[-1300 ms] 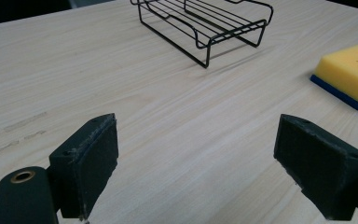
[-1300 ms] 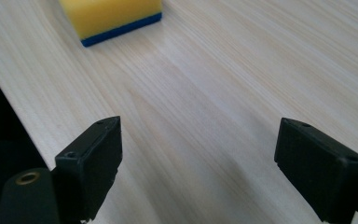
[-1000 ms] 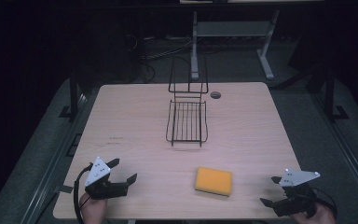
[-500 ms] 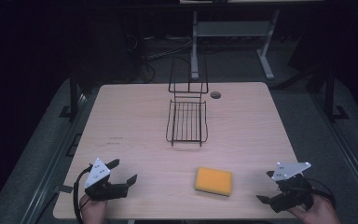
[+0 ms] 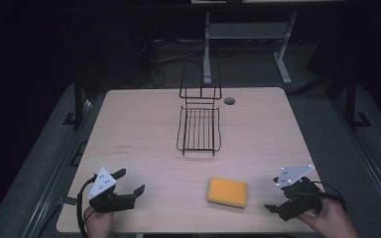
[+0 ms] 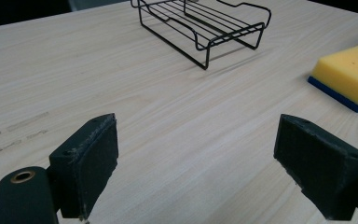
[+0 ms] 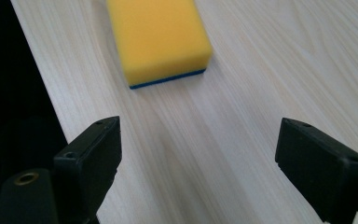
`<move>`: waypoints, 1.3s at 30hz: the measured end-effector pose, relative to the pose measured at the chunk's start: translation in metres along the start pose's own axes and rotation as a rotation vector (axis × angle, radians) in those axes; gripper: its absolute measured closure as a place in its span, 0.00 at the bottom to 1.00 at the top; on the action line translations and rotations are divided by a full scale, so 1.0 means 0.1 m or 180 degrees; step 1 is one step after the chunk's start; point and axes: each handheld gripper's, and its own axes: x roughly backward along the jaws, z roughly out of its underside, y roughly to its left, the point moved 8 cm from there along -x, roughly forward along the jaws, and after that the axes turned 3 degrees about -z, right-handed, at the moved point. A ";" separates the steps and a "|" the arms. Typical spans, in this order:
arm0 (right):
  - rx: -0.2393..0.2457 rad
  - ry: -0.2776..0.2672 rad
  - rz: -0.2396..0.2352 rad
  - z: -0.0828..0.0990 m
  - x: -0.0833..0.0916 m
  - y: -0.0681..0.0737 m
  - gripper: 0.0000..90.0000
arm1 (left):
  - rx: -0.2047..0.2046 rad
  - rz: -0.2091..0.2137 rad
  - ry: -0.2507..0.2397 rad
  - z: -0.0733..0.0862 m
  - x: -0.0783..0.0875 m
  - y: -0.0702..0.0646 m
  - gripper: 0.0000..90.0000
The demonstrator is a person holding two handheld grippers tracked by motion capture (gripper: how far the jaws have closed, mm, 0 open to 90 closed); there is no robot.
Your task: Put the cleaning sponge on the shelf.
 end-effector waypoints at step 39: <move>0.0375 0.0285 -0.0325 -0.48 -0.33 0.14 0.16 | 0.0013 -0.0014 -0.0016 0.00 0.02 0.03 0.14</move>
